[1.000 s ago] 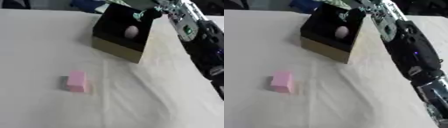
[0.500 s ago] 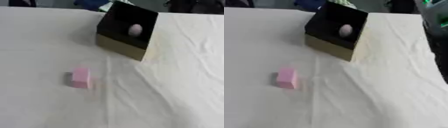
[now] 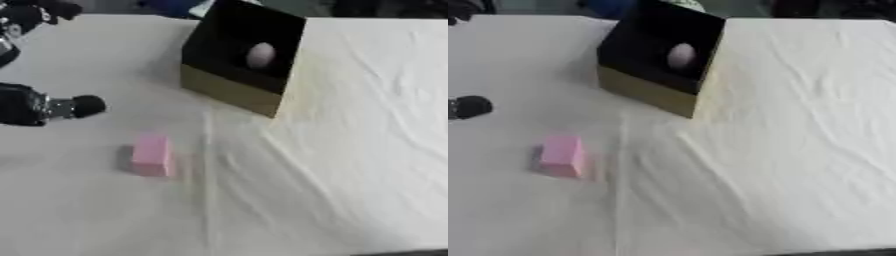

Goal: Pick up objects on the table and place them in the box.

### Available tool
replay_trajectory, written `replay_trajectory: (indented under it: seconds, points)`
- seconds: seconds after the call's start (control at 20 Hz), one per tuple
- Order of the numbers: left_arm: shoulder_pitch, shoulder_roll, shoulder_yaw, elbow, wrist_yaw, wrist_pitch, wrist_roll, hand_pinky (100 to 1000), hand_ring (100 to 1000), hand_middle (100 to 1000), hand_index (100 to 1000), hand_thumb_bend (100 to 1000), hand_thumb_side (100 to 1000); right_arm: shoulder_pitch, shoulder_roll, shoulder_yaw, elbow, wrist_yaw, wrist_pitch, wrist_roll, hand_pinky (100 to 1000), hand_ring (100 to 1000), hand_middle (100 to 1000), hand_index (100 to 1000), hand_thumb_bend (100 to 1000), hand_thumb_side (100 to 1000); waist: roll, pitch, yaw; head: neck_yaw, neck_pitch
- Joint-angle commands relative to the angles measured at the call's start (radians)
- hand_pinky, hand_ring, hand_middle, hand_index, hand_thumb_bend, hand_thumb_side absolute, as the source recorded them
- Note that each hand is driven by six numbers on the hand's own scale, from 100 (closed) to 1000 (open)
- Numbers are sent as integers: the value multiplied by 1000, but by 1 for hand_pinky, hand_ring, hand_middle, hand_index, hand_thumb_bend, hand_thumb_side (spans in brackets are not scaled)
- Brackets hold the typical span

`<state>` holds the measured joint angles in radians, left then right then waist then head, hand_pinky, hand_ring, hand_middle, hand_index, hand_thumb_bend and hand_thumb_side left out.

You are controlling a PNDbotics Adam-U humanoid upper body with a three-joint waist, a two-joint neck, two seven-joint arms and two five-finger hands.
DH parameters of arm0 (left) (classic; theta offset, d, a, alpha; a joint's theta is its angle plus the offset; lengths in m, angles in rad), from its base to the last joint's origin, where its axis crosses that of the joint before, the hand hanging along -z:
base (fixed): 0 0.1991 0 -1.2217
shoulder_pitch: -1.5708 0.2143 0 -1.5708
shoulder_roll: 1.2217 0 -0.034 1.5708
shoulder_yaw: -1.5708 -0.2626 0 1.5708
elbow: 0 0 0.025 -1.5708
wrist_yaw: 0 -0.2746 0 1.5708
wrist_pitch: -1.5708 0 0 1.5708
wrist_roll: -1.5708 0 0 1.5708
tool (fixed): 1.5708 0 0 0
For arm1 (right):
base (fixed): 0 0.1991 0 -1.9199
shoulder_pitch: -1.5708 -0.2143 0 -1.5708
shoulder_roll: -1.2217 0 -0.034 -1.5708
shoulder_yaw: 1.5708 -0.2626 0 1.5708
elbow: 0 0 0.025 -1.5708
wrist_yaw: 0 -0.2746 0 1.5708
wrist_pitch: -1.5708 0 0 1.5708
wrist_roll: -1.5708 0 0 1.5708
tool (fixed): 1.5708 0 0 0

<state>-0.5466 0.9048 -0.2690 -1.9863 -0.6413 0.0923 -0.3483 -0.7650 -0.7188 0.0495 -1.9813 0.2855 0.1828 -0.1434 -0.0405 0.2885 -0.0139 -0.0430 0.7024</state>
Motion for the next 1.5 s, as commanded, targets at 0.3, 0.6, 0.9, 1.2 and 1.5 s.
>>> replay_trajectory:
  seconds: [0.3,0.6,0.9,1.2,1.5]
  points:
    - [-56,21,-87,-14,1,35,-271,871,804,796,920,839,808,-4,-29,-19,-19,-31,-12,-34,810,808,770,768,184,628,12,-13,-8,3,-2]
    - [-67,4,-125,-14,-22,59,-354,879,801,810,917,859,791,8,-27,-24,-19,-43,-18,-54,809,802,765,766,182,626,17,-13,-12,9,-3]
    - [-82,-37,-167,-14,-59,115,-392,875,796,817,926,801,745,20,-24,-27,-19,-54,-23,-70,809,798,763,764,177,627,18,-13,-13,16,1]
    - [-102,-72,-191,-13,-96,159,-401,865,787,817,929,706,674,37,-23,-29,-19,-61,-22,-79,808,793,760,761,169,631,19,-11,-10,26,2]
    - [-129,-102,-208,9,-81,186,-422,870,793,818,931,694,676,51,-22,-49,-19,-71,-18,-109,807,790,759,761,168,621,17,-10,-8,-17,0]
